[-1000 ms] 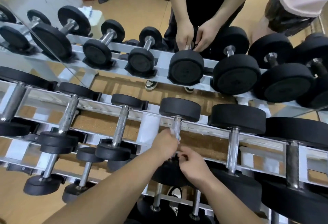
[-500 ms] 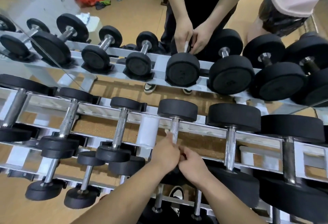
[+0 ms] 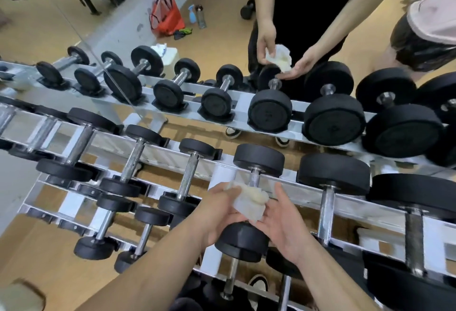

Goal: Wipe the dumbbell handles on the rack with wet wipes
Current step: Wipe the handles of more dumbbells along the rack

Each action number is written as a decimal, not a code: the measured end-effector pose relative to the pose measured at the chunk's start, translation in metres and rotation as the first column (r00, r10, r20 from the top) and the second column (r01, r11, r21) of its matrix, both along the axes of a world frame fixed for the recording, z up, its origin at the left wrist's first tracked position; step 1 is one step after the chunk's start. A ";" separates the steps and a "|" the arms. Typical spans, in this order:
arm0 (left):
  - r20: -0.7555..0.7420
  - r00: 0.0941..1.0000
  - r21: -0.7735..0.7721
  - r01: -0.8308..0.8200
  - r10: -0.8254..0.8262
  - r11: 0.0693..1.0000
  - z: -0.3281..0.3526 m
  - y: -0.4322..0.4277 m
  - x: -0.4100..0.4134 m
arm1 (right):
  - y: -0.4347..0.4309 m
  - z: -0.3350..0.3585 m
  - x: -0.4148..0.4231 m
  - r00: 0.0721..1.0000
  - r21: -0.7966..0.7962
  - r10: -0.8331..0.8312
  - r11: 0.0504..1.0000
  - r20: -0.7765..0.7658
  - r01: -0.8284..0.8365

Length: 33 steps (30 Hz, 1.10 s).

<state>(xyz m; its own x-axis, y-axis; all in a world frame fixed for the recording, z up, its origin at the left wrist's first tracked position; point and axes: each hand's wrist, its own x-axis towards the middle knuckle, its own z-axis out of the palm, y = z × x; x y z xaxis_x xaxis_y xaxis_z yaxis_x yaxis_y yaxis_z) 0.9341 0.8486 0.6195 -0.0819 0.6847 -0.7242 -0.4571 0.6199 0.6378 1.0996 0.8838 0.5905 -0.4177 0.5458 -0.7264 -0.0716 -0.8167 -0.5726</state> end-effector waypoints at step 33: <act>-0.618 0.495 -0.308 0.563 -0.611 0.767 -0.077 0.010 -0.004 | 0.088 -0.062 -0.060 0.871 -0.090 -0.200 0.960 0.449 0.267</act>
<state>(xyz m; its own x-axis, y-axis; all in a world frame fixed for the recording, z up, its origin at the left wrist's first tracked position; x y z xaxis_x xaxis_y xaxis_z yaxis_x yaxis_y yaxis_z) 0.9298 0.8585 0.5424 -0.1351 0.7164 -0.6845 0.5450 0.6306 0.5525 1.0393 0.9719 0.5280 0.0820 0.4630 -0.8826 -0.0436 -0.8830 -0.4673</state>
